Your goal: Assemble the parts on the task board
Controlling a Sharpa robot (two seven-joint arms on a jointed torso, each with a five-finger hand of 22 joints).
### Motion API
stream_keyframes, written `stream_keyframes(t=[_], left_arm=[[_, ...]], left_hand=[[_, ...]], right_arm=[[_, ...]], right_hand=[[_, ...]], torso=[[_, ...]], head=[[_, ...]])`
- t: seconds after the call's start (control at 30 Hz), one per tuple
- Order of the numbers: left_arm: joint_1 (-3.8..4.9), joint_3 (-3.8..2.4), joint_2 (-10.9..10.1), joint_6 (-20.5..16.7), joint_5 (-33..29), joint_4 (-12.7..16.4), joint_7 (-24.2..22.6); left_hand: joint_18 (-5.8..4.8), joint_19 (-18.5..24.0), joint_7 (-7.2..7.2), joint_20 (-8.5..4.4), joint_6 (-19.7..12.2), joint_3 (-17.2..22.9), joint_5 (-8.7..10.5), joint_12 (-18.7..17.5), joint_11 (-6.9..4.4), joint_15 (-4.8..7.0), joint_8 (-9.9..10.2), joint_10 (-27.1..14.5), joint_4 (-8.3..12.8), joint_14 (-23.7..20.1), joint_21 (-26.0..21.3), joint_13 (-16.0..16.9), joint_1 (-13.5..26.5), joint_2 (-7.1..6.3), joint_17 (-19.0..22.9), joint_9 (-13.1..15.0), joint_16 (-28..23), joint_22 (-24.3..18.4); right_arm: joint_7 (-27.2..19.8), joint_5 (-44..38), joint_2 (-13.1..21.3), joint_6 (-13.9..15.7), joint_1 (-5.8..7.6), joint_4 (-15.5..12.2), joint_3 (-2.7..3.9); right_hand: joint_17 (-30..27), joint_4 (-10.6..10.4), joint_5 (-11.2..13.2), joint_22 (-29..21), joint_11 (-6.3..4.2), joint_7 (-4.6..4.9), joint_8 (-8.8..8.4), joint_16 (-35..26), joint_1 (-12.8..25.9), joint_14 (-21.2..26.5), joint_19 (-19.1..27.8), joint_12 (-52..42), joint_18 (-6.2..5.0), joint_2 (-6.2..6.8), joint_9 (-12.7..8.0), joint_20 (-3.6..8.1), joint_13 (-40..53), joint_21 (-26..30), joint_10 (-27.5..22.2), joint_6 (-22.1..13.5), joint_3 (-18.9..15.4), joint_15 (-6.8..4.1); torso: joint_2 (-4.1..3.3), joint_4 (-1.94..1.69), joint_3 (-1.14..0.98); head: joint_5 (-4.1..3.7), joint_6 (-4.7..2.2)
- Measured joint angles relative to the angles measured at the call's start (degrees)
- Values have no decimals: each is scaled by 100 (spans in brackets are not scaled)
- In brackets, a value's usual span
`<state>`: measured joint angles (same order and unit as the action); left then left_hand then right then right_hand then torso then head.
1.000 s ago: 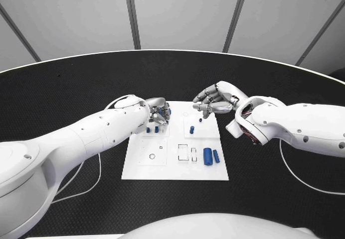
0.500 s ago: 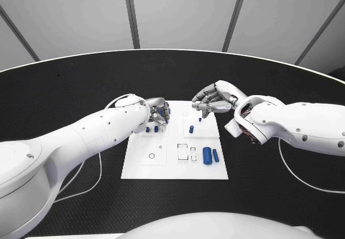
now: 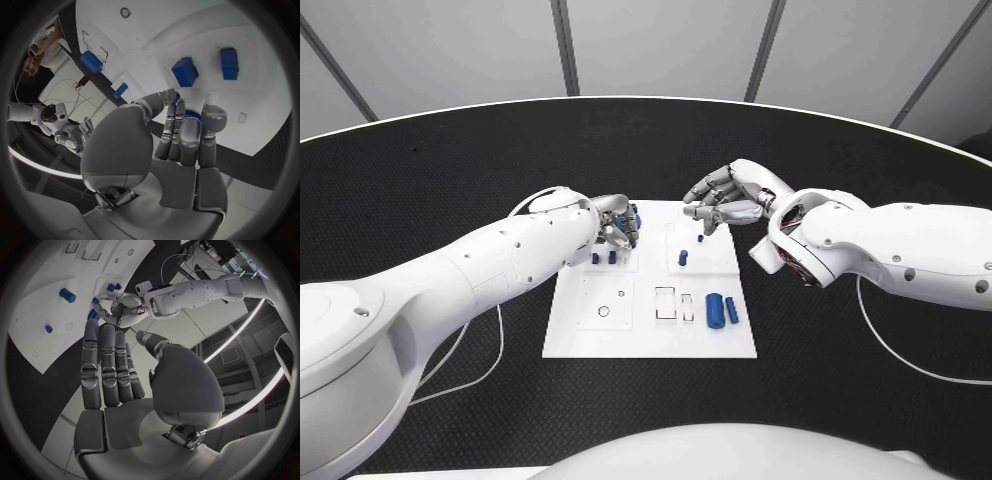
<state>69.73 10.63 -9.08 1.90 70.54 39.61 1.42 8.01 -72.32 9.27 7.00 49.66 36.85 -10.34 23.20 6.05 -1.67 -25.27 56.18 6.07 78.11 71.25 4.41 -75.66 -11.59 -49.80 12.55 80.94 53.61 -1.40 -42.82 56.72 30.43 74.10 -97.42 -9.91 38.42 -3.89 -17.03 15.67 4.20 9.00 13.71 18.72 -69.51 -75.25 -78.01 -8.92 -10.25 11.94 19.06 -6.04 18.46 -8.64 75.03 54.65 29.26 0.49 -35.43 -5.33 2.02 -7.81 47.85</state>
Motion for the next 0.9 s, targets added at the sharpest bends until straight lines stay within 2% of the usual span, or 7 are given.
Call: stream_keyframes(t=[0.17, 0.47, 0.57, 0.63, 0.9], left_arm=[[-14, 0, 13, -2, 0, -12, -13], [-25, 1, 36, -34, -1, -34, -11], [-27, 1, 43, -51, -1, -48, -2], [-28, 1, 46, -54, -2, -56, 4], [-34, 1, 69, -8, -1, -78, 45]], left_hand=[[0, -23, -11, -23, 11, 0, 116, 9, -29, 21, 63, 82, 0, 21, 22, 31, 0, 0, 29, -17, 0, 30], [1, -56, -15, -23, 16, 0, 261, -12, 8, 42, 151, 131, 0, 42, 44, 22, 25, 20, -18, -47, 23, 59], [1, -56, -12, -23, 13, -32, 532, -13, 6, 42, 193, 149, -32, 42, 44, 25, 56, -12, -15, -57, 23, 61], [1, -56, -9, -23, 10, -32, 614, -14, -3, 42, 197, 158, -32, 42, 44, 25, 56, -12, -9, -58, 44, 67], [1, -95, -9, -22, 9, -32, 663, -25, -33, 42, 197, 189, -32, 42, 44, 25, 38, 55, 59, -57, 44, 86]], right_arm=[[-1, 0, 1, 0, 0, -3, 0], [0, 0, 0, 1, 0, -7, 0], [1, 0, 0, 1, 0, -8, 0], [1, 0, 0, 2, 0, -8, 0], [2, 0, -5, 1, 0, -8, 1]], right_hand=[[5, 0, 0, 0, 0, 0, 0, 0, 0, 0, 0, 0, 0, 0, 0, 0, -1, 0, 0, 0, 0, 0], [5, 0, 0, 0, 0, 0, 0, 0, 0, 0, 0, 0, 0, 0, 0, 0, 4, 0, 0, 0, 0, 0], [11, 0, 0, 1, 0, 0, 0, 0, 0, 0, 0, 0, 0, 0, 0, 0, 10, 0, 0, 0, 0, 0], [11, 0, 0, 1, 0, 0, 0, 0, 0, 0, 0, 0, 0, 0, 0, 0, 10, 0, 0, 0, 0, 0], [11, 0, 0, 1, 0, 0, 0, 0, -23, 0, 0, 0, 0, -23, 0, 0, 9, 0, 0, 0, 0, 0]], torso=[[-3, 0, -1], [-3, -1, -2], [-1, -1, -2], [0, 0, -1], [3, -1, -1]], head=[[-12, 10], [-21, 28], [-24, 33], [-25, 35], [-37, 44]])
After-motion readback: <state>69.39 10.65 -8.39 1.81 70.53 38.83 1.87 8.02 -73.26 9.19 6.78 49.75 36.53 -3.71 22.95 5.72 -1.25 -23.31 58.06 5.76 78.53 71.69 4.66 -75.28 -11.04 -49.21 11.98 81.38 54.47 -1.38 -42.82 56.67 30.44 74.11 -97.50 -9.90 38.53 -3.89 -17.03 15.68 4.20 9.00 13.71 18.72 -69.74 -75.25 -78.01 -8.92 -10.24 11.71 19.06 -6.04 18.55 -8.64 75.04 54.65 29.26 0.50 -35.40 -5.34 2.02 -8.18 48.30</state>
